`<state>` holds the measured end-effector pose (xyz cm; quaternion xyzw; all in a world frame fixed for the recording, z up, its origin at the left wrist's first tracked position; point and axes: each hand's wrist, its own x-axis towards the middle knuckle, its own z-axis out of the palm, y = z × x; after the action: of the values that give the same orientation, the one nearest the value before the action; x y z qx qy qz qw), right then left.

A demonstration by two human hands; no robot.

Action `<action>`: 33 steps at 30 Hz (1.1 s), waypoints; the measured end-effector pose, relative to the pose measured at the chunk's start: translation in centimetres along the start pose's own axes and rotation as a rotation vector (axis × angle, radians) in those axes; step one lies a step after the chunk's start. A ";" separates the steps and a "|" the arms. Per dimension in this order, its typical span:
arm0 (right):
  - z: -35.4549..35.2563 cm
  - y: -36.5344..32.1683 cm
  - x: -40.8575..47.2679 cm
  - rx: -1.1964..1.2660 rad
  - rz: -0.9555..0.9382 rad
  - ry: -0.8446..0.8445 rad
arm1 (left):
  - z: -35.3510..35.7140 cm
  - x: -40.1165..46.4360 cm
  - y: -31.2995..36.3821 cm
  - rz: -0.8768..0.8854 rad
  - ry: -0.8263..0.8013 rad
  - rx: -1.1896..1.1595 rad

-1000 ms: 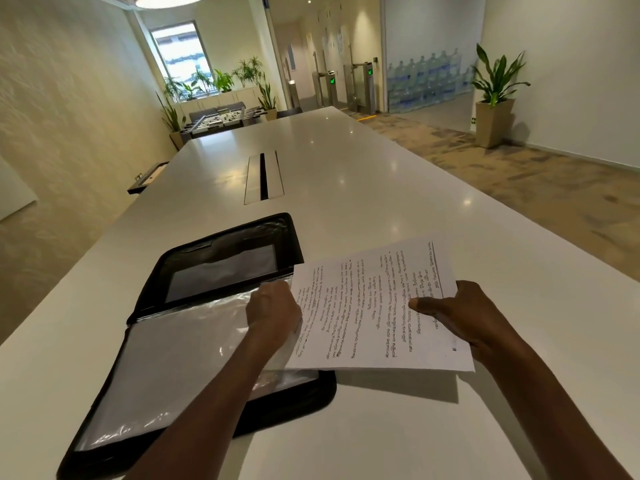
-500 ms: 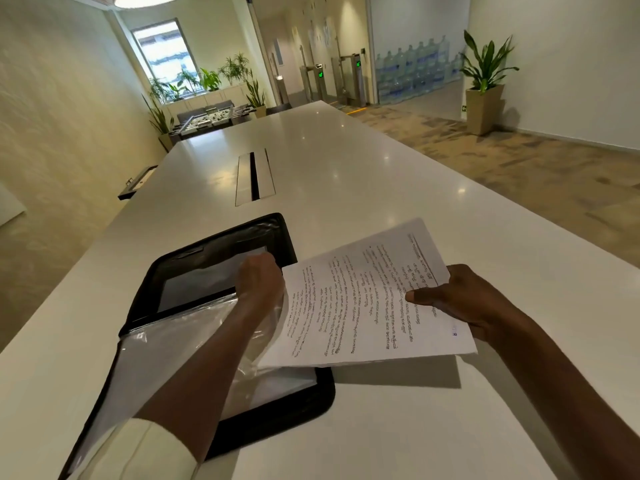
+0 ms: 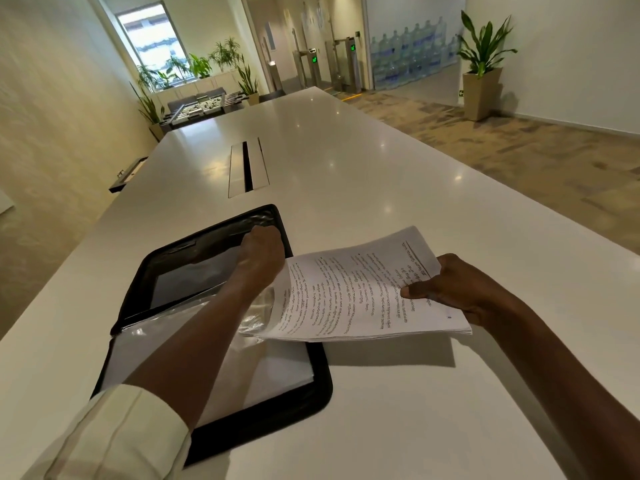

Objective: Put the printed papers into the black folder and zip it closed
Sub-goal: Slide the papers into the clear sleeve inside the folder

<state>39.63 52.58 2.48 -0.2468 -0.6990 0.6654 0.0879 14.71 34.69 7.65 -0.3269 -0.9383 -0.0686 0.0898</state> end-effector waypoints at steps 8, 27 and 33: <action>0.3 -0.3 0.4 0.010 -0.010 -0.024 | 0.2 -1.5 1.1 0.084 0.121 0.104; 1.0 0.4 0.4 0.100 0.052 -0.070 | 3.3 -9.2 -2.1 -0.192 0.080 -0.286; 1.2 0.6 0.5 0.106 0.076 -0.074 | 3.5 -10.7 -2.1 -0.232 0.025 -0.288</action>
<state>38.79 51.78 1.64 -0.2434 -0.6555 0.7132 0.0493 21.17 27.24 1.79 -0.2252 -0.9489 -0.2163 0.0452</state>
